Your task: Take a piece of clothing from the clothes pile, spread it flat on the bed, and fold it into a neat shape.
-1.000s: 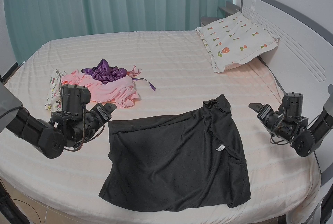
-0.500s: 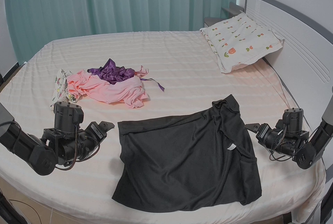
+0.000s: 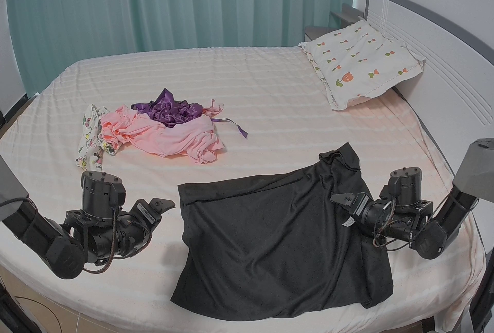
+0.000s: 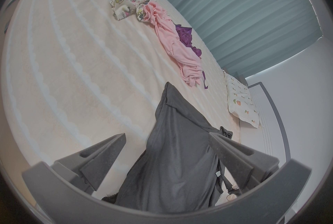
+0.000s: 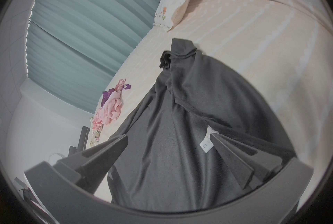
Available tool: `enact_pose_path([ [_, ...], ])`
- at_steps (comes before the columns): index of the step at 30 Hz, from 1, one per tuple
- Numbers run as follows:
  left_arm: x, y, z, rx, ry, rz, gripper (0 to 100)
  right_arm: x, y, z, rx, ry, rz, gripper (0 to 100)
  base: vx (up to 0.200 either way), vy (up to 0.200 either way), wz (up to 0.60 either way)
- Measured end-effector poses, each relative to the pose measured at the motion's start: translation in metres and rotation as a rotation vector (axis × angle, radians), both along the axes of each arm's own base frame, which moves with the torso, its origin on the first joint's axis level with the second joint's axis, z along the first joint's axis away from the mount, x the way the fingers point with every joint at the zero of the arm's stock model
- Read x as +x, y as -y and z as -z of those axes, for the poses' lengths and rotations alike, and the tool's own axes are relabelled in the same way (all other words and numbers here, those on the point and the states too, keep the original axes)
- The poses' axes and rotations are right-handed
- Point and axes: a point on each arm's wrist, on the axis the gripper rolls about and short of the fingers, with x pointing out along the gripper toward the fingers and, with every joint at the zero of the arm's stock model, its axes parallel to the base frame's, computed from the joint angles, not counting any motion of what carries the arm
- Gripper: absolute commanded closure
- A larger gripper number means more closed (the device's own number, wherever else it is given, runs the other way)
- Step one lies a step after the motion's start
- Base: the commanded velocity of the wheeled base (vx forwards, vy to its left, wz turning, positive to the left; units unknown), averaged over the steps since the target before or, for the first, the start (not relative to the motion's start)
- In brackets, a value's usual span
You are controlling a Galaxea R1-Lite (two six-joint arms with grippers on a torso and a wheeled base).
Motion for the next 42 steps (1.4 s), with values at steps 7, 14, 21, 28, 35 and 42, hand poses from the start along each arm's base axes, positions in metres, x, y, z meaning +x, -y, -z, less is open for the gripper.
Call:
enact_pose_path([
  [7, 0.002, 0.004, 0.010, -0.003, -0.022, 0.003, 0, 0.015, -0.022, 0.017, -0.019, -0.009, -0.014, 0, 0.000, 0.000, 0.00],
  [14, 0.002, 0.005, 0.018, 0.003, -0.029, 0.000, 0, 0.031, -0.028, 0.030, -0.054, 0.001, 0.041, 0, 0.000, 0.000, 0.00],
  [21, -0.001, 0.003, 0.022, 0.010, -0.047, -0.003, 0, 0.052, -0.014, 0.029, -0.112, 0.071, 0.210, 0, 0.000, 0.000, 0.00],
  [28, -0.003, 0.002, 0.024, 0.013, -0.055, -0.004, 0, 0.078, 0.036, 0.012, -0.092, 0.224, 0.405, 0, 0.000, 0.000, 0.00],
  [35, -0.003, 0.002, 0.025, 0.014, -0.060, -0.003, 0, 0.086, 0.083, 0.010, -0.111, 0.245, 0.526, 0, 0.000, 0.000, 0.00],
  [42, -0.004, 0.002, 0.026, 0.015, -0.063, -0.001, 0, 0.087, 0.114, 0.010, -0.135, 0.236, 0.599, 0, 0.000, 0.000, 0.00],
])
